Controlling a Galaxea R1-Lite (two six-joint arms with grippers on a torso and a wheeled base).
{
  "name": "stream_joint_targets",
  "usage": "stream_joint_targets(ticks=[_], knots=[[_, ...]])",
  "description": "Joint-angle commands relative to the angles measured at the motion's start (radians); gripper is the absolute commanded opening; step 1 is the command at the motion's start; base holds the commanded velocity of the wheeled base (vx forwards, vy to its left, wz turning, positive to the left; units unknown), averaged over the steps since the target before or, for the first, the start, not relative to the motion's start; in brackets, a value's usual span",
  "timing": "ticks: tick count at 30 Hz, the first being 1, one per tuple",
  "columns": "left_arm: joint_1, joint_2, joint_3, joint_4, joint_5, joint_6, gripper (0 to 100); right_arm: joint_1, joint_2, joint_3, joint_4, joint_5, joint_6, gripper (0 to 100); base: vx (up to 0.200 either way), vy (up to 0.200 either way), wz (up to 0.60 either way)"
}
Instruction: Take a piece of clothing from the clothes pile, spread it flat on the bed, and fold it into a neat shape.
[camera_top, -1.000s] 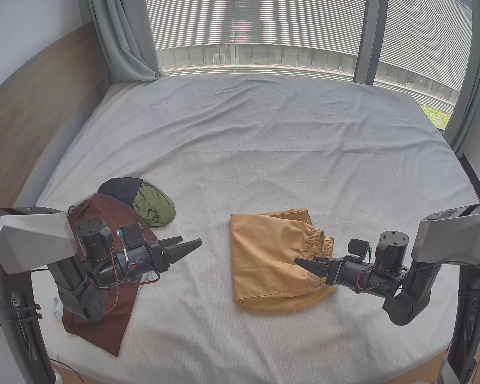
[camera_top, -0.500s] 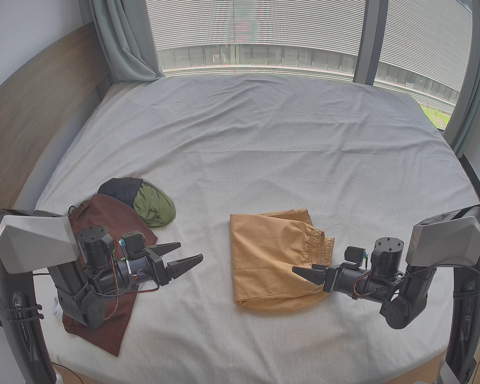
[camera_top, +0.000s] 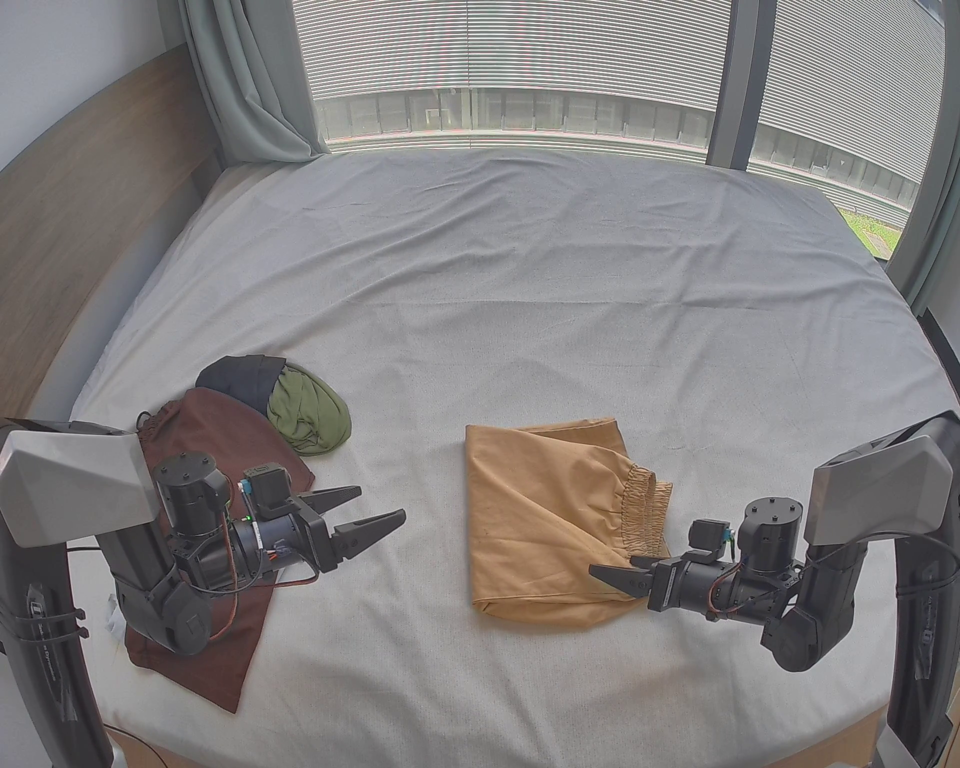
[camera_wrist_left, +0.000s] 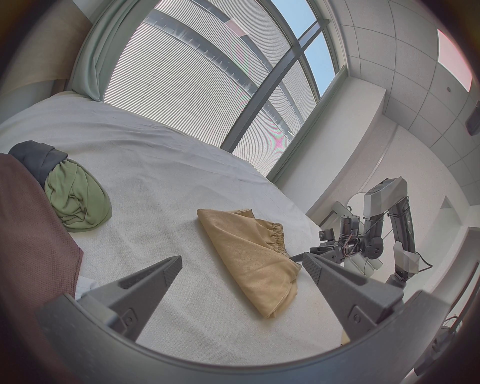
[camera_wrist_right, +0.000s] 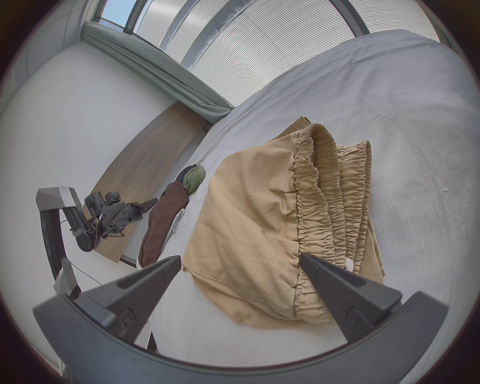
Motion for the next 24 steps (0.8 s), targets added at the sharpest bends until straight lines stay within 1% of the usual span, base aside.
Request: stream_joint_targets(ticks=[1, 5, 8, 11, 13, 14, 16, 18, 21, 24], knots=[[0.0, 0.004, 0.0, -0.001, -0.001, -0.001, 100, 0.0, 0.037, 0.003, 0.003, 0.0, -0.01, 100, 0.0, 0.0, 0.0], [0.0, 0.016, 0.0, -0.002, -0.001, 0.004, 100, 0.002, 0.03, -0.011, 0.003, 0.002, -0.008, 100, 0.0, 0.0, 0.0], [0.0, 0.019, -0.002, -0.002, 0.001, 0.024, 100, -0.003, 0.008, -0.031, 0.001, 0.002, -0.002, 100, 0.0, 0.0, 0.0], [0.0, 0.026, -0.002, -0.002, 0.001, 0.033, 100, -0.007, -0.05, -0.054, 0.003, 0.003, 0.01, 100, 0.0, 0.0, 0.0], [0.0, 0.026, -0.005, -0.002, -0.001, 0.033, 100, -0.026, -0.082, -0.069, 0.003, 0.003, 0.033, 100, 0.0, 0.0, 0.0], [0.0, 0.026, -0.008, -0.002, -0.001, 0.033, 100, -0.04, -0.104, -0.088, 0.003, 0.002, 0.058, 100, 0.0, 0.0, 0.0], [0.0, 0.024, -0.008, -0.002, -0.002, 0.032, 100, -0.047, -0.111, -0.117, 0.003, -0.001, 0.076, 100, 0.0, 0.0, 0.0], [0.0, 0.024, -0.008, -0.002, -0.001, 0.032, 100, -0.061, -0.107, -0.143, 0.003, -0.02, 0.082, 100, 0.0, 0.0, 0.0], [0.0, 0.024, -0.008, -0.002, -0.002, 0.032, 100, -0.061, -0.098, -0.169, 0.003, -0.061, 0.081, 100, 0.0, 0.0, 0.0], [0.0, 0.024, -0.01, -0.002, -0.002, 0.032, 100, -0.06, -0.087, -0.187, 0.003, -0.075, 0.081, 100, 0.0, 0.0, 0.0]])
